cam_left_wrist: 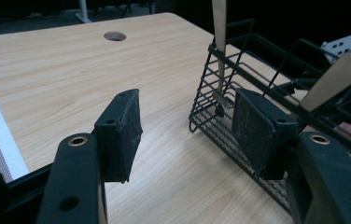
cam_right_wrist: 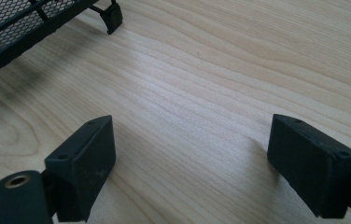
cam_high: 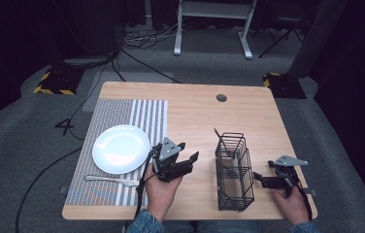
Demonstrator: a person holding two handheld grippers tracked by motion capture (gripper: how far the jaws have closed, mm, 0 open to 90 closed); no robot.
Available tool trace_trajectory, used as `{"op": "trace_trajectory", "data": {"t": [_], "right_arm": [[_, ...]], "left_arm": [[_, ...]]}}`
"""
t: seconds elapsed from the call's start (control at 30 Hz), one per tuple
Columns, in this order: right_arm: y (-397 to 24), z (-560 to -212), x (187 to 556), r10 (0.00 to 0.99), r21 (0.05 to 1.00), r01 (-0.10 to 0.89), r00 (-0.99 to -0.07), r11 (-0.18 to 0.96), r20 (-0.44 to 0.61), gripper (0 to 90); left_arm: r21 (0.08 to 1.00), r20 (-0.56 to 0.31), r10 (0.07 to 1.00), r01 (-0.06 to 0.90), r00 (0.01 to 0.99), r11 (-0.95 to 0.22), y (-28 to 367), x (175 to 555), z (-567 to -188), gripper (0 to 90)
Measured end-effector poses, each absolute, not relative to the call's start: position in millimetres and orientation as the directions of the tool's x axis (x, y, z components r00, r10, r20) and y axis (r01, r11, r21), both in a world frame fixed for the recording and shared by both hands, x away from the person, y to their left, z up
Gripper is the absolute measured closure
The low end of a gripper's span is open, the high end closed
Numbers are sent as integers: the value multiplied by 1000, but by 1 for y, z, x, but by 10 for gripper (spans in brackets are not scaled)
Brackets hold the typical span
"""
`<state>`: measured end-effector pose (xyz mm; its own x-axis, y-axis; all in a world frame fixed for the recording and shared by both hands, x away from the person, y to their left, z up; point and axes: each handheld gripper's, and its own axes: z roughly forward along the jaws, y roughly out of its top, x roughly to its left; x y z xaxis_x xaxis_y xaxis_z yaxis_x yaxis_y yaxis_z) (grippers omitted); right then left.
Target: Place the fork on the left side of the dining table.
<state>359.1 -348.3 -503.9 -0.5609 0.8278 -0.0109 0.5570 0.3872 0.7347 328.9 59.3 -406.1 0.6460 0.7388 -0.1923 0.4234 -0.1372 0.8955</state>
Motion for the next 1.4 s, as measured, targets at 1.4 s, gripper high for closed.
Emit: {"op": "trace_trajectory", "data": {"t": [1.4], "right_arm": [[-348,-504,359,831,735,559,-557,383,-9,154]], "left_arm": [[859,-161,641,426,751,-284,12,390,-371,444]]}}
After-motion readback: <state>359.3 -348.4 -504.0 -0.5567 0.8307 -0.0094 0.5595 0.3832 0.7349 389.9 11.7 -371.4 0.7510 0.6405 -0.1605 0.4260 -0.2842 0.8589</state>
